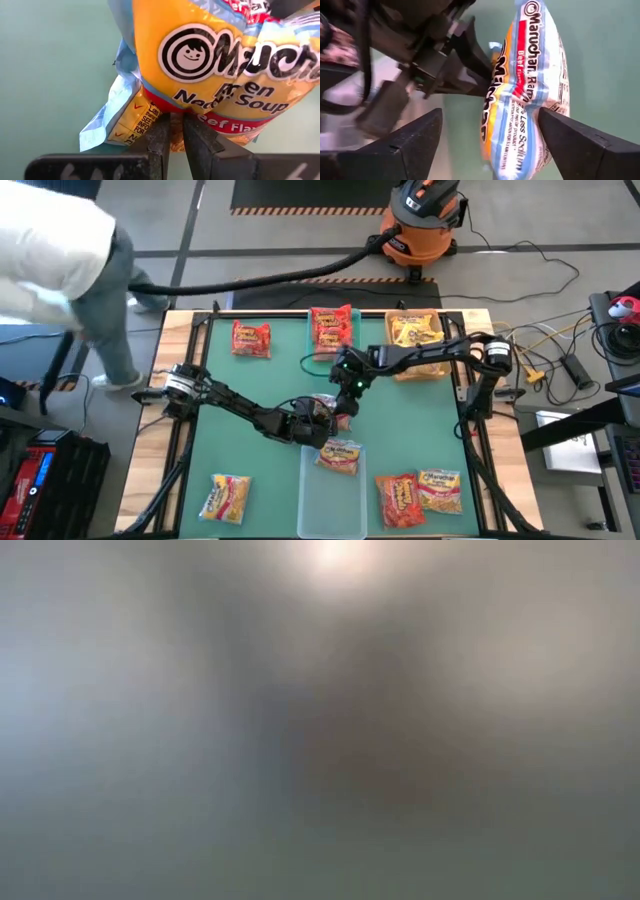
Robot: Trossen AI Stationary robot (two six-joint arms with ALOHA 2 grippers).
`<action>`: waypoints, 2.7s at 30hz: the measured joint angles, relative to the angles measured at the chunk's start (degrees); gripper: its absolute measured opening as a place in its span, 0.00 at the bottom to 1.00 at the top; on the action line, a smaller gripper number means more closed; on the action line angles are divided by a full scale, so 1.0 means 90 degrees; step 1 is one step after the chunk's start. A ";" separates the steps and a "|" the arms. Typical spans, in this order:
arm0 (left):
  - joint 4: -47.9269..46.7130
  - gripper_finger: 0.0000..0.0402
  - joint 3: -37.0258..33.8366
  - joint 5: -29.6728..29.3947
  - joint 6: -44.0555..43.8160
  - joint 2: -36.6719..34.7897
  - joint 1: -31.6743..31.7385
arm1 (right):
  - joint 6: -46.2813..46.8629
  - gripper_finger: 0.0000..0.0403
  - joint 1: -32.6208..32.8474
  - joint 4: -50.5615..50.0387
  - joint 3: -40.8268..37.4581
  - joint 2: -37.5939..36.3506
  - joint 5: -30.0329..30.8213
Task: Sort Maruchan noodles
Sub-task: Put the blue noodle pack into the transparent bin
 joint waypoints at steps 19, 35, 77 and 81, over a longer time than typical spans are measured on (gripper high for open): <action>0.0067 0.09 0.0000 -0.0040 -0.0001 0.0002 0.0010 | -0.0616 0.82 0.0418 0.0048 0.0004 0.0361 0.1340; 0.0131 0.09 -0.0012 -0.0456 0.0001 -0.0029 0.0000 | -0.0146 0.62 0.0430 -0.0277 0.0005 0.0398 0.0911; -0.3518 0.09 0.0000 -0.1401 -0.3216 -0.1457 -0.1315 | -0.0021 0.03 0.0309 -0.0279 0.0104 -0.1093 0.0522; -0.3659 0.09 0.0000 -0.1399 -0.3402 -0.1460 -0.1321 | -0.0015 0.03 0.0792 -0.0292 0.0109 -0.1506 0.0530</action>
